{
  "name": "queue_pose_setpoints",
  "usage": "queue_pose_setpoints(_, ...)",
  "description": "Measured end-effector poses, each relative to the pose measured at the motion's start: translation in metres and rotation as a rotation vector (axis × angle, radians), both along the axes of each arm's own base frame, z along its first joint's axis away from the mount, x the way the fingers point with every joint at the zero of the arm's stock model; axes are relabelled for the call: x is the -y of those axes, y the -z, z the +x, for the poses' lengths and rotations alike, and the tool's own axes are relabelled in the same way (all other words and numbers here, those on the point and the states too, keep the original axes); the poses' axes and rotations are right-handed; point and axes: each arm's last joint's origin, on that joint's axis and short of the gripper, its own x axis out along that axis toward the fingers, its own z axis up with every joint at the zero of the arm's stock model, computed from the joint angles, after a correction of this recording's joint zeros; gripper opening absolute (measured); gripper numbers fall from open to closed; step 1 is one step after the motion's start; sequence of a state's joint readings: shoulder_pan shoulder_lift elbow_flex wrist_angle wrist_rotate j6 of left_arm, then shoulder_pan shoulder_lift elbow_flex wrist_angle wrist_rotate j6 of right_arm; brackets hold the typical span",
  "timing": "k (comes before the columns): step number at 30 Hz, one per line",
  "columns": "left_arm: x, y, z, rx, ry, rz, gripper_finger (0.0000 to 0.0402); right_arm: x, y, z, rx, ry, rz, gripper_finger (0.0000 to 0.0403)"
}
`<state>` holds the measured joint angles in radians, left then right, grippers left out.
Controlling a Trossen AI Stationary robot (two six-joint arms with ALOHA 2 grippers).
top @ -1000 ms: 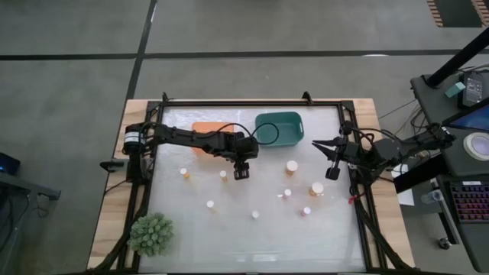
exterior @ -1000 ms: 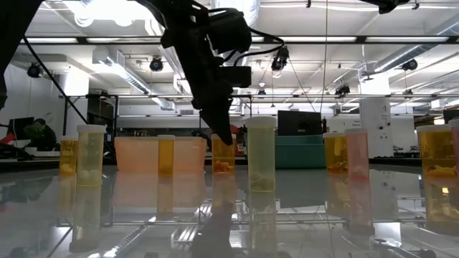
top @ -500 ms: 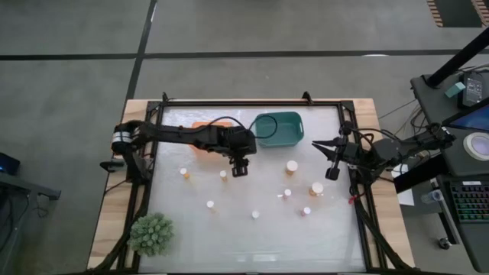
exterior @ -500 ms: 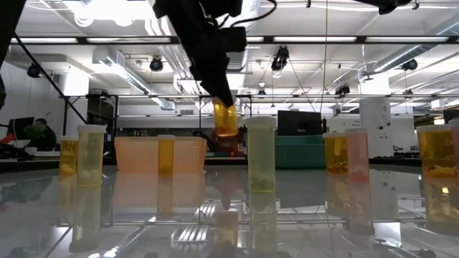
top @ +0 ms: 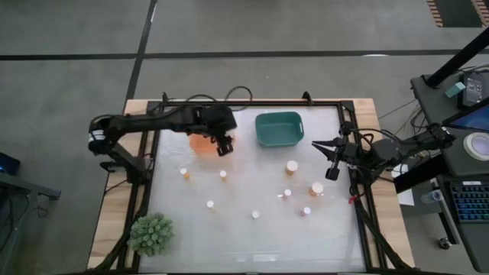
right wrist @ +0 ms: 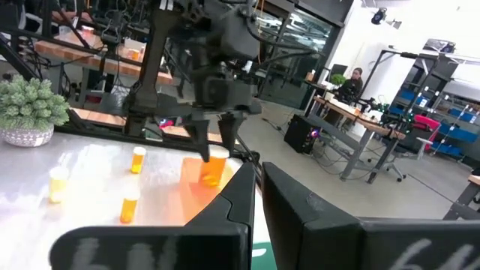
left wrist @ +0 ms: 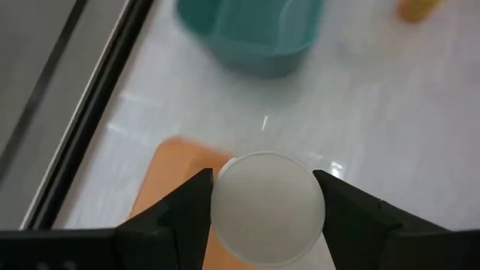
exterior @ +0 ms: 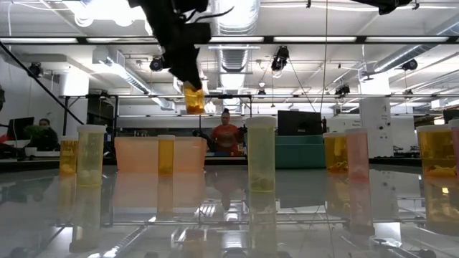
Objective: Pick and place medicine bottles into bin by pill shape (circle, oval)
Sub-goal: Put the top left large orange pill bottle into the orange bin
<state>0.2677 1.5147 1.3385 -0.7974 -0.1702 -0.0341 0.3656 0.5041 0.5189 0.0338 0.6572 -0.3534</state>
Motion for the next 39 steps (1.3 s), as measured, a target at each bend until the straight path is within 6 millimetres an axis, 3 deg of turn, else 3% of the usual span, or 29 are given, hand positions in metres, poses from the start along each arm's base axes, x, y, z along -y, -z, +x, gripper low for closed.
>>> queue_pose_setpoints(9,-0.031,0.032,-0.038,-0.036,-0.311,-0.095,0.0192,0.000,0.000,0.000,-0.003,0.000,-0.006,0.0018)
queue_pose_setpoints(18,-0.047,0.064,-0.054,-0.113,-0.485,-0.132,0.0194,0.000,0.000,0.000,-0.004,0.000,-0.007,0.0018)
queue_pose_setpoints(28,-0.054,0.076,-0.065,-0.129,-0.622,-0.111,0.0194,0.000,0.001,0.000,-0.008,-0.001,-0.014,0.0018)
queue_pose_setpoints(39,-0.054,0.083,-0.066,-0.120,-0.658,-0.111,0.0195,0.000,0.001,0.000,-0.009,-0.001,-0.015,0.0018)
